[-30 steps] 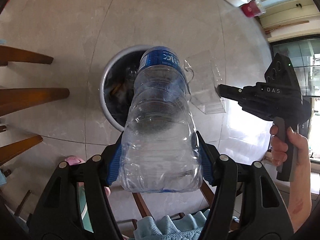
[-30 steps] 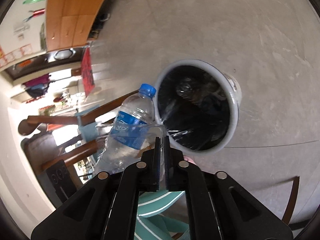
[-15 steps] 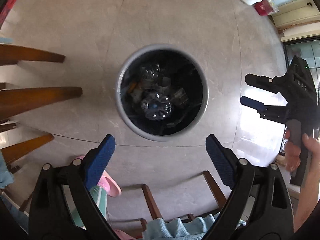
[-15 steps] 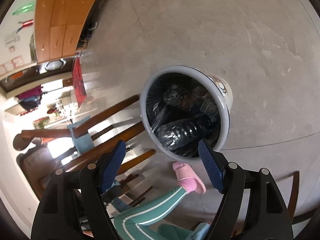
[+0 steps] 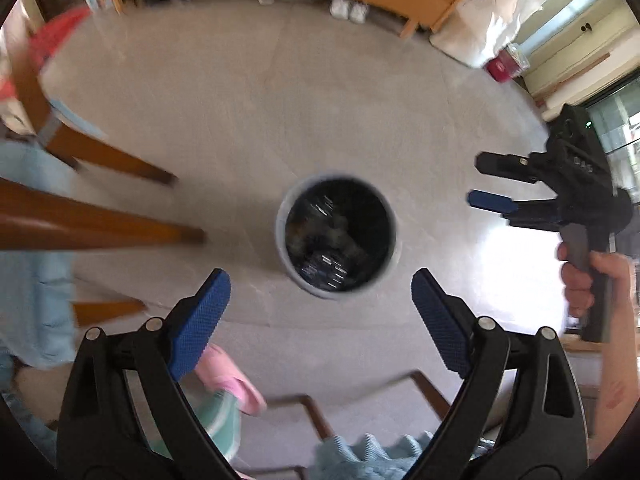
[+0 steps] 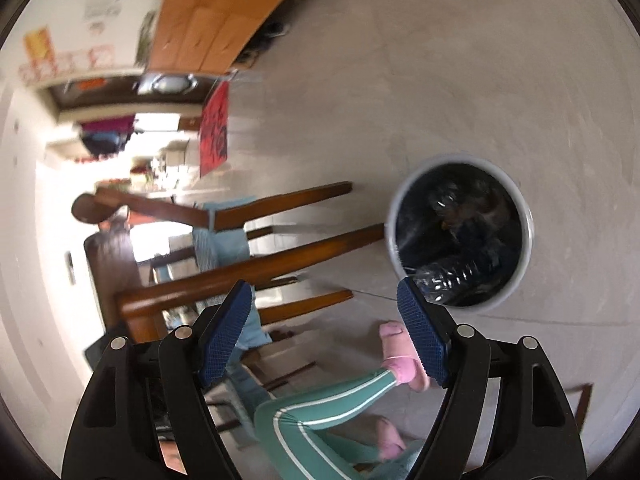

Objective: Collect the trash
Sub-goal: 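Turn both grippers back toward the table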

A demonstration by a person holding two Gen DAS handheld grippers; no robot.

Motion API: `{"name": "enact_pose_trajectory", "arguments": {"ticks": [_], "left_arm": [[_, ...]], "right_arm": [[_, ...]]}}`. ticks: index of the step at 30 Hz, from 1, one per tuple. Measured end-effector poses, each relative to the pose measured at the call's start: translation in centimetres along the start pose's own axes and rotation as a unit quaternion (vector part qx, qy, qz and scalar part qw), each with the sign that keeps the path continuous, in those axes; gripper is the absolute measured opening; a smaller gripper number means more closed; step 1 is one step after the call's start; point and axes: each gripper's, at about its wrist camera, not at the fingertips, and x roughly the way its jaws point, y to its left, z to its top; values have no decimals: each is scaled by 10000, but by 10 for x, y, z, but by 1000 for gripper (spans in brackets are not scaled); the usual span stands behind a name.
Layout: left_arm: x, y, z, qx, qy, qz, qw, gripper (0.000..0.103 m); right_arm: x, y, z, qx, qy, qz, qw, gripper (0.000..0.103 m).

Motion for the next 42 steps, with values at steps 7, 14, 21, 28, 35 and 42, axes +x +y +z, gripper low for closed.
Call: {"name": "enact_pose_trajectory", "arguments": {"ticks": [7, 14, 21, 28, 35, 42], "left_arm": [[-89, 16, -11, -132, -715, 123, 9973, 90], [-211, 41, -38, -265, -1615, 254, 9862, 96], [-320, 116, -103, -1172, -2217, 589, 9663, 96], [-387, 199, -206, -2223, -2411, 1302, 9357, 96], [-427, 270, -316, -3327, -2451, 1732, 8940, 96], [-451, 337, -411, -4089, -2415, 1827, 8609, 96]], "right_arm": [[-18, 90, -23, -917, 116, 143, 9956, 76], [-22, 197, -61, -1997, 300, 748, 9765, 79], [32, 306, -121, -2985, 1116, 1179, 9405, 79], [114, 426, -197, -3872, 2099, 1351, 8876, 81], [204, 507, -284, -4220, 3004, 1478, 8425, 81], [269, 556, -364, -4317, 3543, 1438, 8170, 81]]}}
